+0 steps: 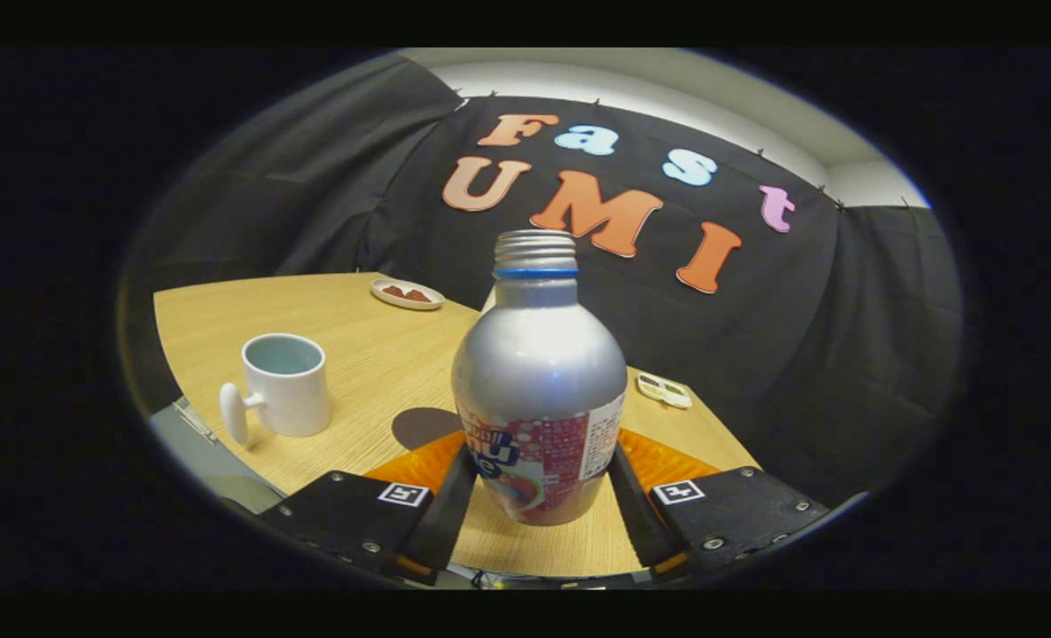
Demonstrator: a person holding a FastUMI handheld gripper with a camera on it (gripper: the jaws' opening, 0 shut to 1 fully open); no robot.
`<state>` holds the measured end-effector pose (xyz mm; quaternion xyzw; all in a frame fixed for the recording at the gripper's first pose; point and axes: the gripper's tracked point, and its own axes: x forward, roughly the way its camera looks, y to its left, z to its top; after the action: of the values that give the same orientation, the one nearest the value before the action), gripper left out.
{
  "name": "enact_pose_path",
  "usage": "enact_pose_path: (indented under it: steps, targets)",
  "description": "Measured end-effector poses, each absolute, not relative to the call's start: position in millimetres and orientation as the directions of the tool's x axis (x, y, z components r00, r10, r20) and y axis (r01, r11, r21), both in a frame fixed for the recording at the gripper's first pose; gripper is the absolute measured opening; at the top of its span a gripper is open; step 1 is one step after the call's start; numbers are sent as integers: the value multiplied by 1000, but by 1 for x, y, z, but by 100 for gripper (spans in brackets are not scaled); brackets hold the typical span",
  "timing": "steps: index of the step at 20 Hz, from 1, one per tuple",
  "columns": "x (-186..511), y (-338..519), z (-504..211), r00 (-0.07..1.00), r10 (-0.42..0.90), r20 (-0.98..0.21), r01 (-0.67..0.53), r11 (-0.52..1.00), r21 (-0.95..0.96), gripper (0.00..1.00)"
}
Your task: Take the bottle from table, then pour the juice into the cup, finally place the bottle on the coaster
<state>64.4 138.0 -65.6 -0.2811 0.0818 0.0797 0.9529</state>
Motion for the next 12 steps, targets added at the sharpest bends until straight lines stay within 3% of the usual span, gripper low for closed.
enact_pose_path:
  steps: [12]
  targets:
    - [82, 185, -57, 974, 124, -189, -226, 575, -787, 77]
